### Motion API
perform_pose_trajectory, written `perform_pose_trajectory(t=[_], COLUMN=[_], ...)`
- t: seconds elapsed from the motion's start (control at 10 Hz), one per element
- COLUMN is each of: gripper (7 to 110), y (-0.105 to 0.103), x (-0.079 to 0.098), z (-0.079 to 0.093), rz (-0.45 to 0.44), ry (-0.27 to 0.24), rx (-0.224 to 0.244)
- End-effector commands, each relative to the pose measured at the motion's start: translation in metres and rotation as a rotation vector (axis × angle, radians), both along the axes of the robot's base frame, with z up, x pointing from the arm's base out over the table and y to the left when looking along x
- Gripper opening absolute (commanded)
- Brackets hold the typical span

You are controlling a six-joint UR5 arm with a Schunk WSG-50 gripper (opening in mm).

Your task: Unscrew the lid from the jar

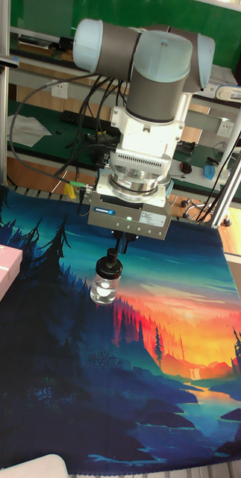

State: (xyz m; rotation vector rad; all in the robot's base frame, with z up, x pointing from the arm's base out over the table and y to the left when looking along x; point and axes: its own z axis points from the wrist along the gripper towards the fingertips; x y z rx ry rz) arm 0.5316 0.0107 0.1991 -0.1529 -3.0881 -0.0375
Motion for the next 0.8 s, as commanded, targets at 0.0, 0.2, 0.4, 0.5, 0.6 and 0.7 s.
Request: perform_pose_trajectory(t=[0.0,0.2,0.4,0.5,0.6,0.7], gripper=[7,7,7,7,7,7], y=[0.006,0.006,0.007,0.007,0.015,0.022], x=[0.007,0.010,0.011,0.011,0.015,0.019], z=[0.002,0.001,-0.002,-0.003,-0.002,-0.001], rz=[0.006,0.013,0.011,0.005,-0.021,-0.026], ry=[-0.027,-0.043,-0.041,-0.041,-0.057,-0.073], rx=[0.028,0.030,0.031,0.031,0.060,0.088])
